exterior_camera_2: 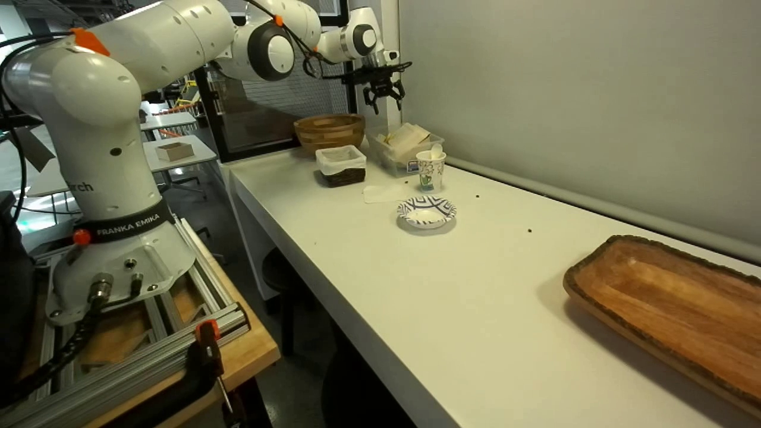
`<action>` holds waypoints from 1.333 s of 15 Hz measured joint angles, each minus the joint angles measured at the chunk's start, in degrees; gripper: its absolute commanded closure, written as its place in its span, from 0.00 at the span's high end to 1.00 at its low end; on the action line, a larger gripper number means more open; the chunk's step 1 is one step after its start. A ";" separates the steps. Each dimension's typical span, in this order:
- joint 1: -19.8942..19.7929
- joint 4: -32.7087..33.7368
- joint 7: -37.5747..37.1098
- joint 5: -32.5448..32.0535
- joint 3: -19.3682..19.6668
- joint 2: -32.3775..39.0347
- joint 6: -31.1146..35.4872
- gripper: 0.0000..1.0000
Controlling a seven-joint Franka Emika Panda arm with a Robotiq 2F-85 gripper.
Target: Put the plaque and the block in the bowl
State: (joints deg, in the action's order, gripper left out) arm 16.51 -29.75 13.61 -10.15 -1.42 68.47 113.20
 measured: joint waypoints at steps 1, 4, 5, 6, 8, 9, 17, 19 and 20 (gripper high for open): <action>-0.16 0.21 0.16 0.13 -0.33 0.00 0.00 1.00; -0.73 1.42 0.22 0.37 -0.75 0.10 -0.47 1.00; -0.89 2.32 0.23 0.48 -0.75 0.18 -1.47 1.00; -1.03 3.25 0.25 0.73 -0.75 0.18 -3.36 1.00; -1.28 4.59 0.44 2.08 -1.06 -0.39 -8.16 1.00; -1.39 4.52 0.58 2.74 -1.28 -1.21 -10.42 1.00; -1.44 4.26 -0.13 5.65 -2.06 -6.95 -21.30 1.00; -1.07 4.03 -4.30 4.48 -0.36 -7.01 -21.36 1.00; -0.92 3.78 -6.71 3.97 0.66 -7.01 -21.45 1.00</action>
State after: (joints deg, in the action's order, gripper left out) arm 15.59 -25.98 6.90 -6.18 -0.75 61.46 91.75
